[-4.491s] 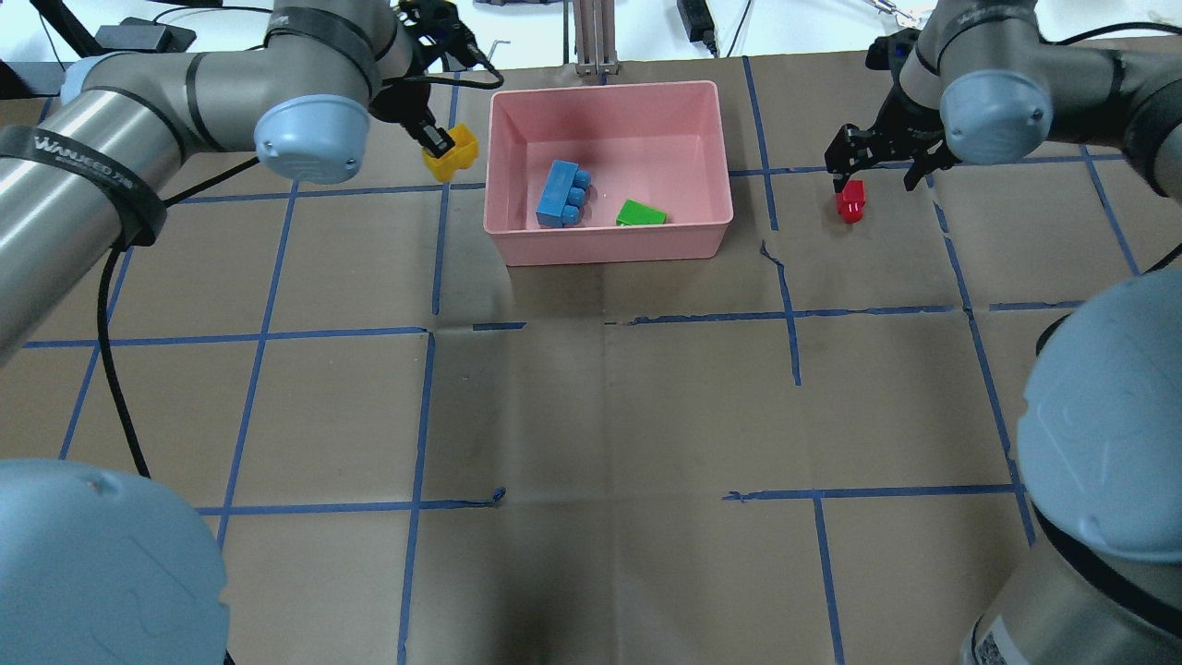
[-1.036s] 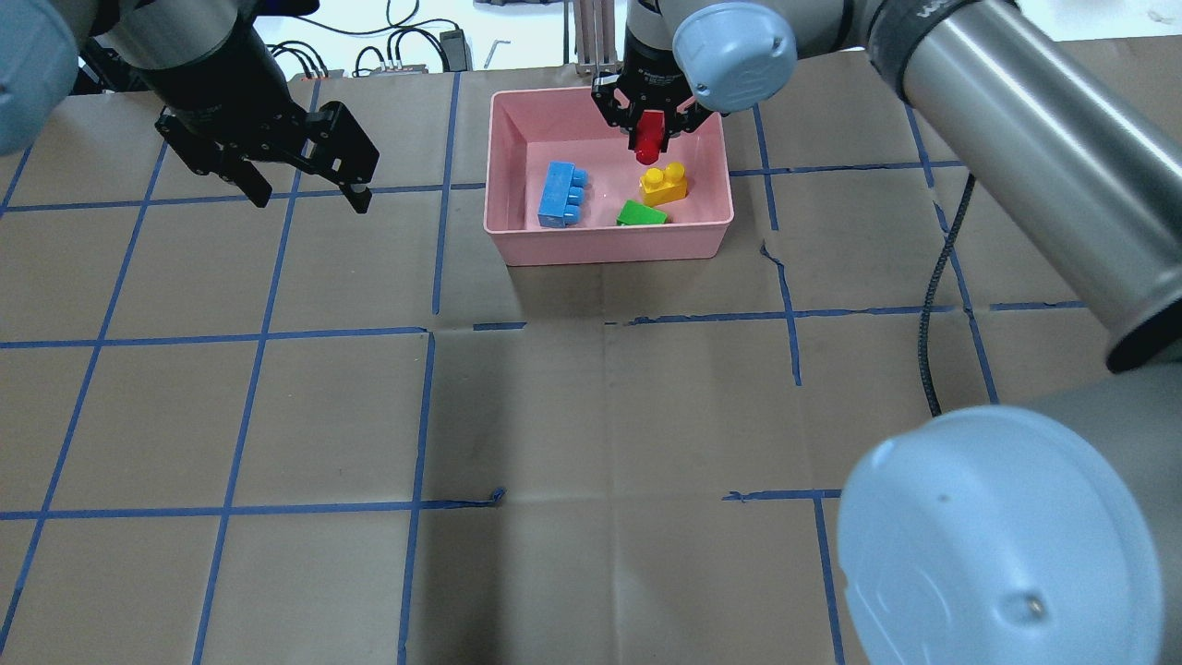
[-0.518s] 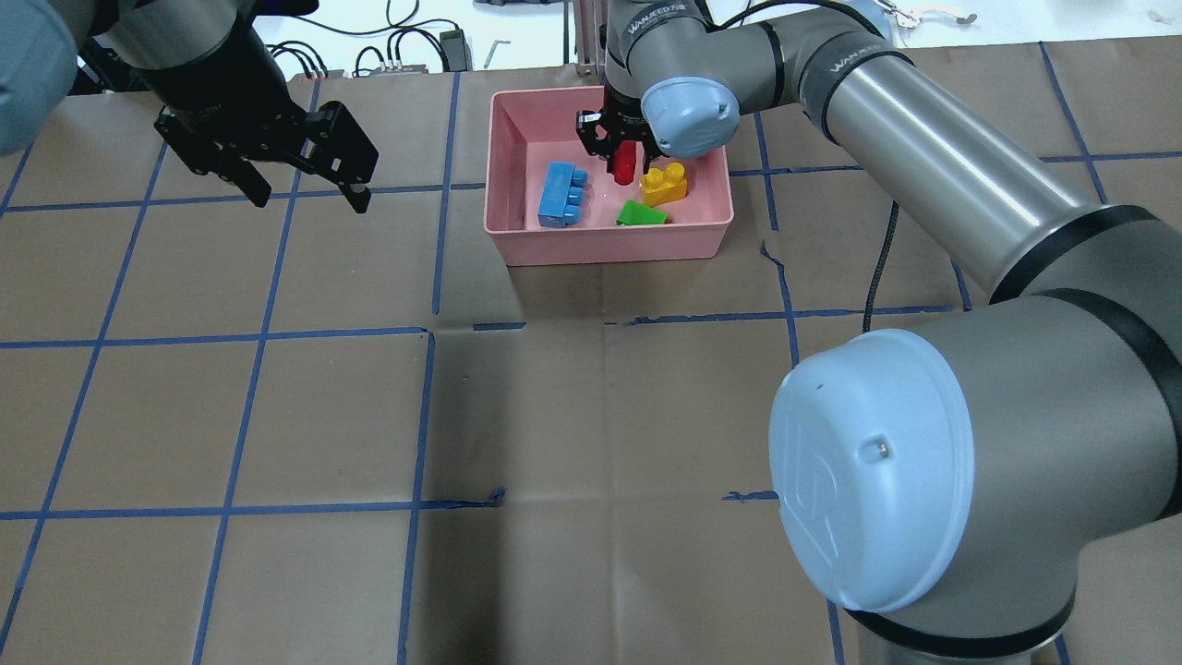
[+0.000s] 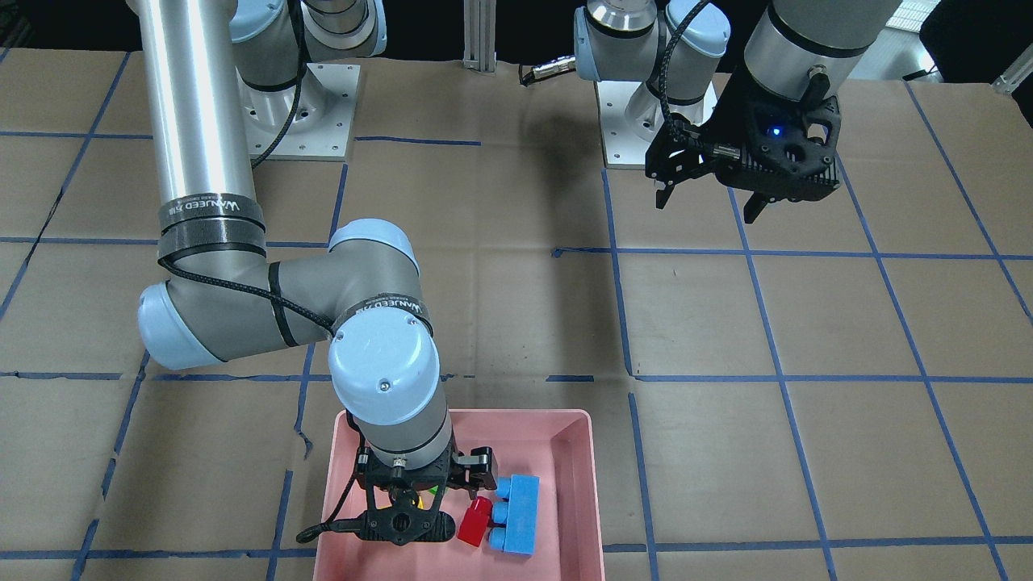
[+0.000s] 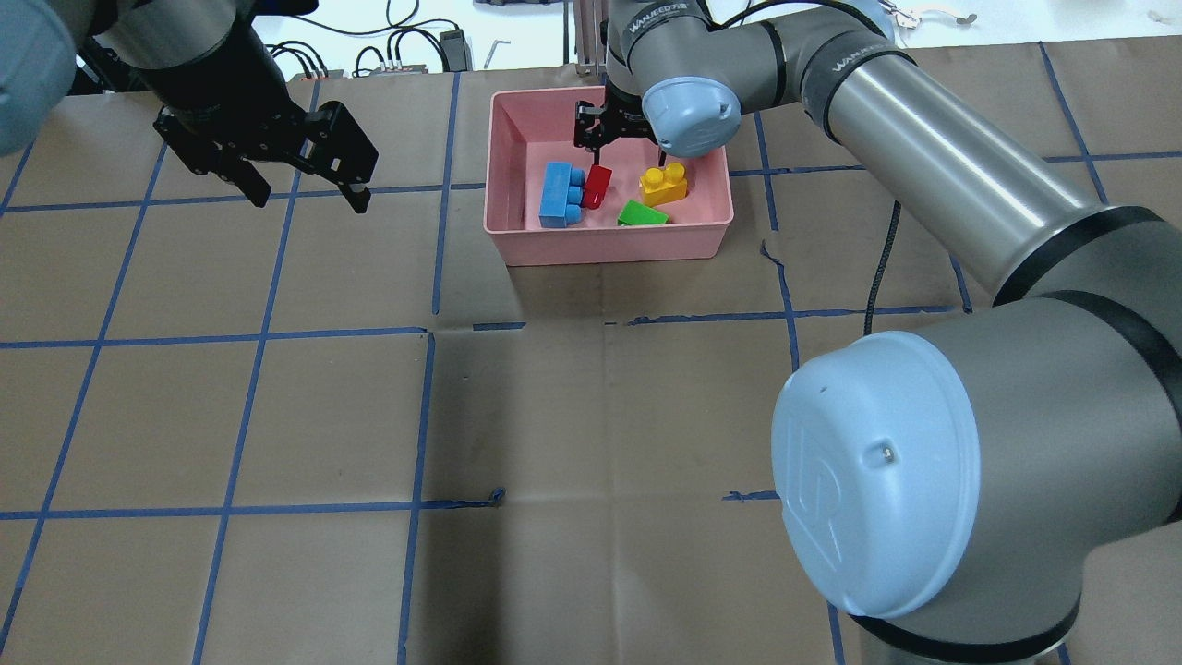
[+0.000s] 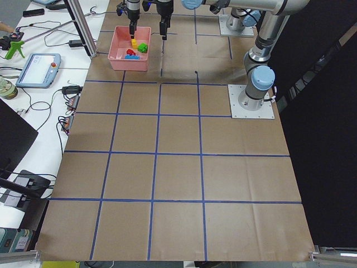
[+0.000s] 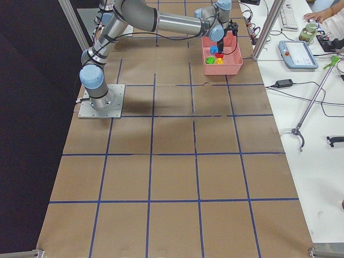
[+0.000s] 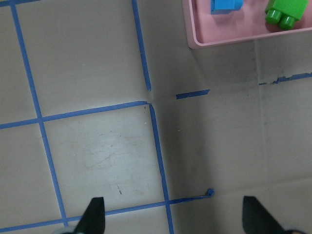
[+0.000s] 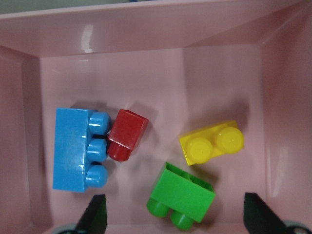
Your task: Put all blocks into box
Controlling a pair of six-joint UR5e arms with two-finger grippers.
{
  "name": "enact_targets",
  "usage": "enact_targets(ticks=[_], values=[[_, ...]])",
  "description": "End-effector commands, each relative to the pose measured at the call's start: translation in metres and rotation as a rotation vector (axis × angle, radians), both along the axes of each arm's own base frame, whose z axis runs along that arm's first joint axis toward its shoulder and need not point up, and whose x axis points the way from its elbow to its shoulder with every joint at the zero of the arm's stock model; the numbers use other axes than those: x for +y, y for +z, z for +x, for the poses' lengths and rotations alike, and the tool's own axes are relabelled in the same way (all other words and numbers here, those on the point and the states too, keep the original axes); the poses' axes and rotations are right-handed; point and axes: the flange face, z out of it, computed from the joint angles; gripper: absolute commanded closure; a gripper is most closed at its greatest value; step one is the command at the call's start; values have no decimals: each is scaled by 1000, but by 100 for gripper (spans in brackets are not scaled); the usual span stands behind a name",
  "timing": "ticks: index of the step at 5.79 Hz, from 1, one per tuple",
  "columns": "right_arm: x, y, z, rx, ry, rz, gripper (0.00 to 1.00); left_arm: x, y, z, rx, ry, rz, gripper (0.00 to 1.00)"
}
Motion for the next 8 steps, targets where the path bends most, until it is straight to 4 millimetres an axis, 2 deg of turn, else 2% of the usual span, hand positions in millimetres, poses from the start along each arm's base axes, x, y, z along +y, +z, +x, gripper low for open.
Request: enact_targets(ticks=[1,2,3,5,6,7,8], values=[[44,56,-28,19,-18,67,1,0,0,0,-1,0,-1,1],[73,77,-52,32,28,92,1,0,0,-1,-1,-2,-1,1],[110,97,-86,39,66,97,1,0,0,0,-1,0,-1,1],[199,121,-157,56,84,86,0,0,0,0,-1,0,-1,1],[231,132,-169,76,103,88,0,0,0,-1,-1,-2,-1,1],[248,150,-171,93,103,81,0,0,0,-1,-1,-2,-1,1],[250,156,-169,92,105,68,0,0,0,0,-1,0,-1,1]])
